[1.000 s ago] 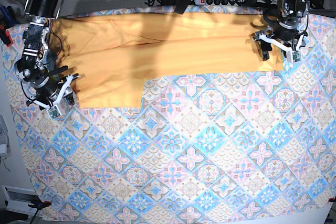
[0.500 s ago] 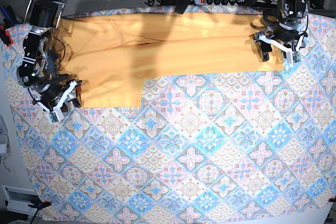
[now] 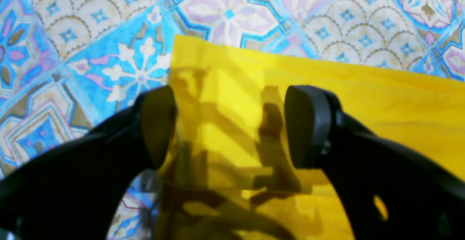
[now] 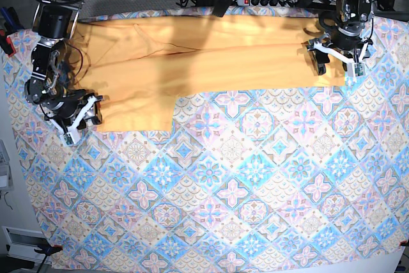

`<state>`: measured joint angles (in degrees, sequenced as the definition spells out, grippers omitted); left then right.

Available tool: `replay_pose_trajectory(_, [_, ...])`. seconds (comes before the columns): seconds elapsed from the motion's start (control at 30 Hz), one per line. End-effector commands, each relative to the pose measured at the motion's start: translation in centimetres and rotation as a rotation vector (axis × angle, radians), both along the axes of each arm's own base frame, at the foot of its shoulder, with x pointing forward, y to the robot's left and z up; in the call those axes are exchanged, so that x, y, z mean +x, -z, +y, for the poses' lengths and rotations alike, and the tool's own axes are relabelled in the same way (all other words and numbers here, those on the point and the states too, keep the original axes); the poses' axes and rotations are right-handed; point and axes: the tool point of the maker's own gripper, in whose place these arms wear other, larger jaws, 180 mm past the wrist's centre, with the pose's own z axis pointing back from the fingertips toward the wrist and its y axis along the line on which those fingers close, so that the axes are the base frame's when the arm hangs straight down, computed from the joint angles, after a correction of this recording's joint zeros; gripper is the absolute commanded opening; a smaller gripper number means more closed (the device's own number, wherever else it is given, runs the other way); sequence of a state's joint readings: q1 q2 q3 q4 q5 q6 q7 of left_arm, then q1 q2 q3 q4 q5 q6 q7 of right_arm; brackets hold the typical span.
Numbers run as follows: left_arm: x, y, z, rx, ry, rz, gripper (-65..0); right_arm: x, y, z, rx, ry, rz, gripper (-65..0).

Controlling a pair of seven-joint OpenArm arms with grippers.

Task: Fold the T-shirt properly
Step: 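Drag the shirt edge with the right gripper toward the robot base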

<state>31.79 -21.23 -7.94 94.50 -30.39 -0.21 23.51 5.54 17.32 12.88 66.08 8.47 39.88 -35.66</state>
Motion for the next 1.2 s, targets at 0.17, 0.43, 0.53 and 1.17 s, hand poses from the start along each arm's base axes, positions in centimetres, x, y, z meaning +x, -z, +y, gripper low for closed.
replay_pose_trajectory(0.17, [0.4,-0.8,0.4,0.018,0.006,-0.029,-18.3,0.7,-0.6,0.4,-0.002,-0.032,-0.02,-38.9])
replay_pose_trajectory(0.43, [0.3,-0.7,0.4,0.018,0.007,-0.028,-18.3,0.6,-0.3,1.5,-0.008,-0.073,-0.006,-58.9])
replay_pose_trajectory(0.53, [0.3,-0.7,0.4,0.017,0.006,-0.028,-18.3,0.4,-0.4,1.3,-0.013,-0.068,0.017,-62.6])
replay_pose_trajectory(1.17, [0.6,-0.9,0.4,0.017,0.006,-0.034,-18.3,-5.0,-6.0,-1.7,-0.098,-0.077,-0.041,-64.3])
